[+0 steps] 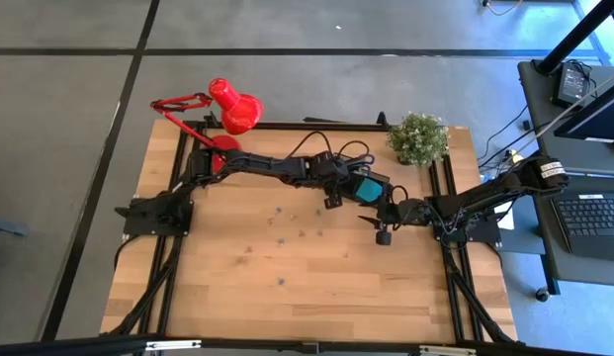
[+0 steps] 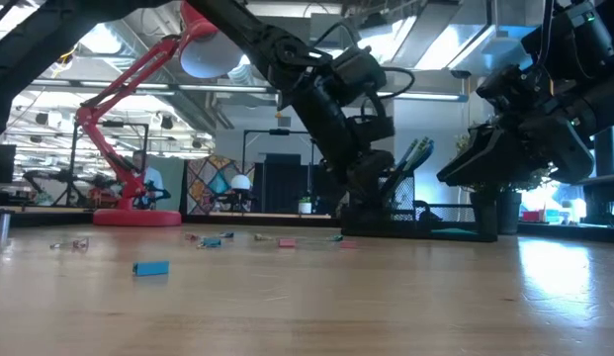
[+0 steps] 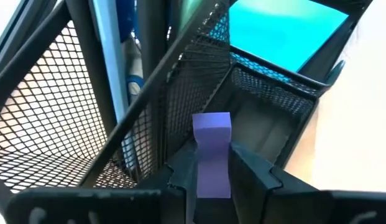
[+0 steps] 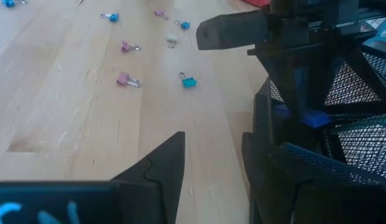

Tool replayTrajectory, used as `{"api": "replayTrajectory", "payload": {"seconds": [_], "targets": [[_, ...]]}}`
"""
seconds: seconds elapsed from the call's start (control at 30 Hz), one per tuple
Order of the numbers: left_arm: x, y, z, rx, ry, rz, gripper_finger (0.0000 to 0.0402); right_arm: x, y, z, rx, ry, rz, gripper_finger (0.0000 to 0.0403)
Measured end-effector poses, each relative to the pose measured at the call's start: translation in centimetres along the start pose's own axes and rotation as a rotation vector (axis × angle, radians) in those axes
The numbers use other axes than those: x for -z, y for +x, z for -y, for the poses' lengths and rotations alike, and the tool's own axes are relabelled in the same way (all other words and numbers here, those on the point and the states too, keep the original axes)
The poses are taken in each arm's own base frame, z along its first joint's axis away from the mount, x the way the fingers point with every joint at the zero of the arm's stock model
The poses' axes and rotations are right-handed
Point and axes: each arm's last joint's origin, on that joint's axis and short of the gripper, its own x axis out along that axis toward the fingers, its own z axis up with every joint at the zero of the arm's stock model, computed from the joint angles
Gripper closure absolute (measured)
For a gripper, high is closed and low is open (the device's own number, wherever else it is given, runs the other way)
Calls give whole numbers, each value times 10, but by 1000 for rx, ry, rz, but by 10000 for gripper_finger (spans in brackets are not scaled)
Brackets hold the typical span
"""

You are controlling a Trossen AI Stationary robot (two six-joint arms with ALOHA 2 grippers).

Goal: Pick and place office supplies into organizer
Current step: Put the blue eraser into the black desk organizer, then put the blue binder clip into the black desk organizer

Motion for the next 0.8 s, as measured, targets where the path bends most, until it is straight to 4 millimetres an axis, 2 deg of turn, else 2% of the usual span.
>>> {"api": "replayTrajectory", "payload": {"seconds": [0.47,0.67,0.8], "targets": [[-1,-1,5,7,4,13,273,0,0,0,0,0,-1,241],[-1,-4,9,19,-28,3,273,0,0,0,0,0,-1,241],[-2,-20,18,40,13,-39,283,0,0,0,0,0,-4,241]]}}
